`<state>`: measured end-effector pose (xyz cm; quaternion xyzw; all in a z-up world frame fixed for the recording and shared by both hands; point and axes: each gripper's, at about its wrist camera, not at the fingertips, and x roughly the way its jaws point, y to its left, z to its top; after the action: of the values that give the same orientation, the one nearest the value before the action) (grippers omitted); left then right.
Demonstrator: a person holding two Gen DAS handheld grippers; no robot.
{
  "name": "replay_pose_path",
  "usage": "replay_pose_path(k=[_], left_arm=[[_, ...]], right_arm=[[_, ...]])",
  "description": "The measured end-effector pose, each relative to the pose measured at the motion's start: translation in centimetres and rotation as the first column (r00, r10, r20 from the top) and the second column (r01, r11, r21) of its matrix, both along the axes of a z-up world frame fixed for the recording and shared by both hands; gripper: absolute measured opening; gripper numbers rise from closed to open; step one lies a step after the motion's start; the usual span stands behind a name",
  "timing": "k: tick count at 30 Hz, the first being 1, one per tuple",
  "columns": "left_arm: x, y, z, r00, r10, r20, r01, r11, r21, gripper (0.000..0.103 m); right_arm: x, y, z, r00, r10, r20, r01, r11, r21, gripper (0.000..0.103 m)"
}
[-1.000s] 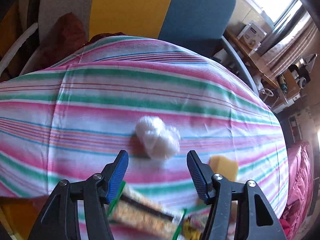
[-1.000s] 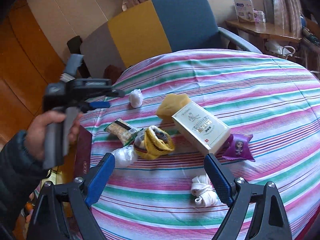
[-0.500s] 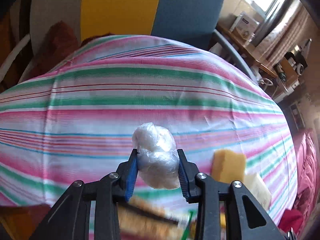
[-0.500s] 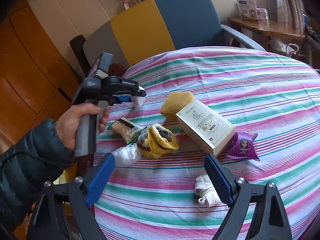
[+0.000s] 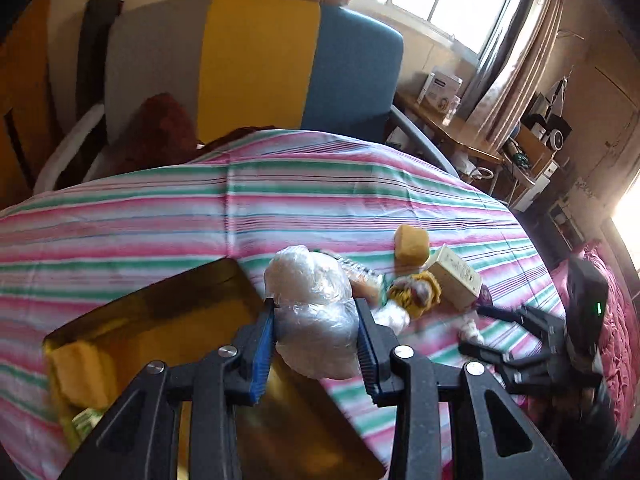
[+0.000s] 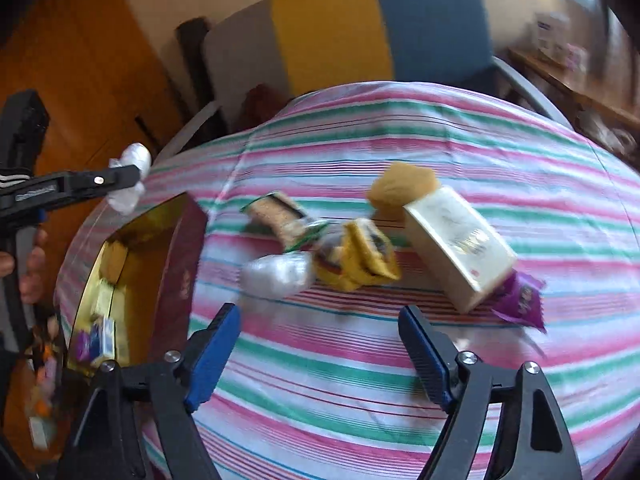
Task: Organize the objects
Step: 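Carry the bundle over the tray while the right tool grasps the cracker packet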
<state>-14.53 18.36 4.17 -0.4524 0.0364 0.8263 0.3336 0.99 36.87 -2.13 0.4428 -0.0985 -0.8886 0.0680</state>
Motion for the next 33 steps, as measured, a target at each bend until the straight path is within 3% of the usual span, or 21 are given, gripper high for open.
replay_pose_path(k=[3,6,13,17,23,25,26,33], left_arm=[[1.1,-4.6,-0.4,0.998,0.057,0.016,-0.057,0.998,0.024,0.037],[2.3,-9.2,-1.0,0.991,0.13,0.032,-0.131,0.99,0.042,0.037],[4.8,-18.0,-3.2,0.96,0.276,0.049,-0.278,0.96,0.042,0.037],[5.7,-21.9,-5.3,0.932,0.347,0.107,-0.353,0.935,0.042,0.037],[6.2,-23.5,-6.8,0.907,0.392,0.157,-0.403,0.914,0.045,0.037],[6.3,-23.0,-6.9,0.91,0.382,0.162,-0.394,0.918,0.05,0.037],[6.3,-22.7,-7.0,0.911,0.38,0.163,-0.392,0.919,0.05,0.037],[7.0,-21.2,-6.7,0.928,0.342,0.145,-0.356,0.931,0.084,0.037]], right_arm=[[-2.9,-3.0,0.9,0.993,0.116,-0.009,-0.115,0.992,0.053,0.081],[-6.9,-5.2,0.3,0.982,0.184,0.043,-0.188,0.976,0.113,0.08],[-15.2,-6.6,-4.5,0.959,0.175,0.224,-0.222,0.952,0.208,0.08],[-17.9,-6.3,-6.5,0.94,0.183,0.287,-0.242,0.952,0.187,0.082],[-20.5,-6.6,-8.9,0.917,0.187,0.352,-0.256,0.953,0.162,0.083],[-20.3,-7.0,-8.3,0.931,0.19,0.311,-0.256,0.948,0.188,0.063],[-20.3,-7.1,-7.8,0.936,0.179,0.304,-0.246,0.949,0.196,0.042],[-17.4,-8.5,-2.5,0.967,0.164,0.195,-0.213,0.942,0.261,0.04]])
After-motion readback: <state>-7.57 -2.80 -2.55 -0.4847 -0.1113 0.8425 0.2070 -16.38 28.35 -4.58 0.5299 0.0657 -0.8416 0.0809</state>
